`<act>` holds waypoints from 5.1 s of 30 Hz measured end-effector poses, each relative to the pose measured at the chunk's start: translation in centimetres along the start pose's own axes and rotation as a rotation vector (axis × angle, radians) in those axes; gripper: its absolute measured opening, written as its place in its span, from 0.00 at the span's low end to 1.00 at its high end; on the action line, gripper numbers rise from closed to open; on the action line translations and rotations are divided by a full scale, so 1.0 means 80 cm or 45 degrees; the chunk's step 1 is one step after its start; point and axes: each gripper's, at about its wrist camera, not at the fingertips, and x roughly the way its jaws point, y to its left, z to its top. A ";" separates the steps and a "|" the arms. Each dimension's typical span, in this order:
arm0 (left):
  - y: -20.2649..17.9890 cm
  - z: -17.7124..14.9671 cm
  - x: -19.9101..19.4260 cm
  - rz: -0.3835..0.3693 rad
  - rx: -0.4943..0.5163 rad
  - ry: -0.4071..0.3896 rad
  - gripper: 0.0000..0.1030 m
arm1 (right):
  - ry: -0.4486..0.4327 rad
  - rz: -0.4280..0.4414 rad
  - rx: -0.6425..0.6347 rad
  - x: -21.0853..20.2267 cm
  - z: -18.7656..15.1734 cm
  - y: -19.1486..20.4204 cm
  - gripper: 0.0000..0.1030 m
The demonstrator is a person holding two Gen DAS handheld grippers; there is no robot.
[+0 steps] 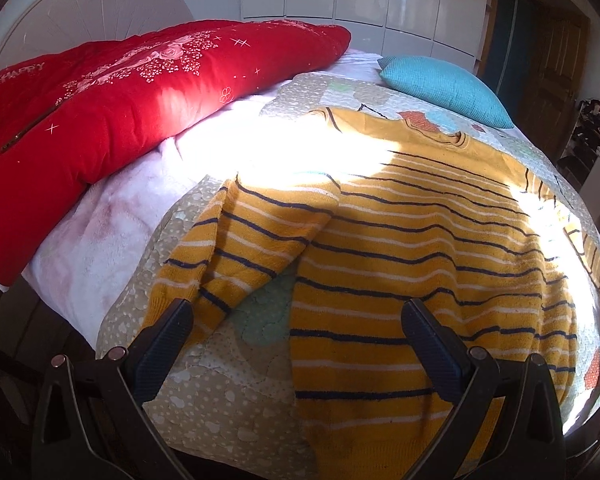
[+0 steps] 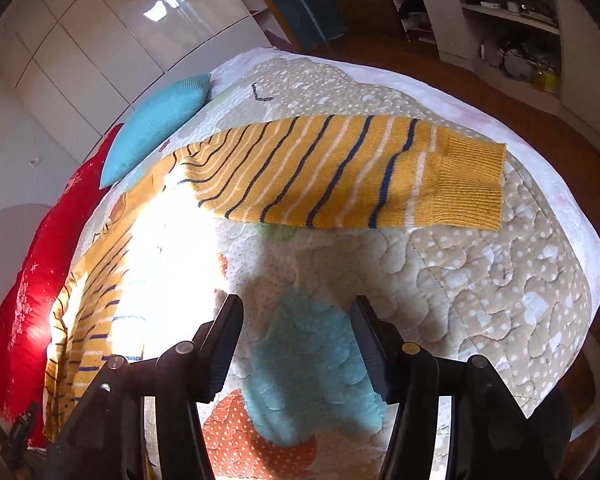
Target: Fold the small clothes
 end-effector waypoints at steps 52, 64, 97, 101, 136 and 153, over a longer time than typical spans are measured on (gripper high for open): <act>0.369 0.027 0.046 0.086 -0.671 -0.018 0.73 | 0.030 -0.118 -0.410 0.049 -0.048 0.112 0.69; 0.336 0.023 0.076 0.115 -0.646 0.010 0.11 | 0.010 -0.129 -0.427 0.049 -0.053 0.115 0.70; -0.225 0.120 0.063 -0.745 0.205 0.152 0.72 | -0.059 0.134 -0.307 0.011 -0.031 0.083 0.66; -0.147 0.105 0.027 -0.459 0.250 0.003 0.75 | -0.055 0.242 -0.347 0.021 -0.006 0.129 0.66; 0.007 -0.043 0.087 -0.046 0.076 -0.190 0.90 | 0.327 0.501 -0.916 0.189 -0.009 0.564 0.07; 0.010 -0.056 0.083 -0.079 0.069 -0.298 0.90 | 0.435 0.053 -1.102 0.346 -0.066 0.710 0.29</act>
